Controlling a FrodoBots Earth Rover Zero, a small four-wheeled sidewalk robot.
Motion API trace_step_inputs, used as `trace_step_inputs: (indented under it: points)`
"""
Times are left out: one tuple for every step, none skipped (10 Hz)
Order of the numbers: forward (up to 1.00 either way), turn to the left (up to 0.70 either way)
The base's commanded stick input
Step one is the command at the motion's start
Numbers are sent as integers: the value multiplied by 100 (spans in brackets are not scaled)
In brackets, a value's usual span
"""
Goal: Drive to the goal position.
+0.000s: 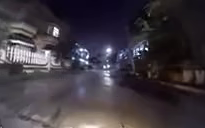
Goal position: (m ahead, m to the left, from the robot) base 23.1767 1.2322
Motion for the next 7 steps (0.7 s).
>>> trace_step_inputs:
  points:
    - [70,0]
    - [70,0]
    - [70,0]
    - [70,0]
    - [70,-16]
    - [70,-35]
    - [70,-35]
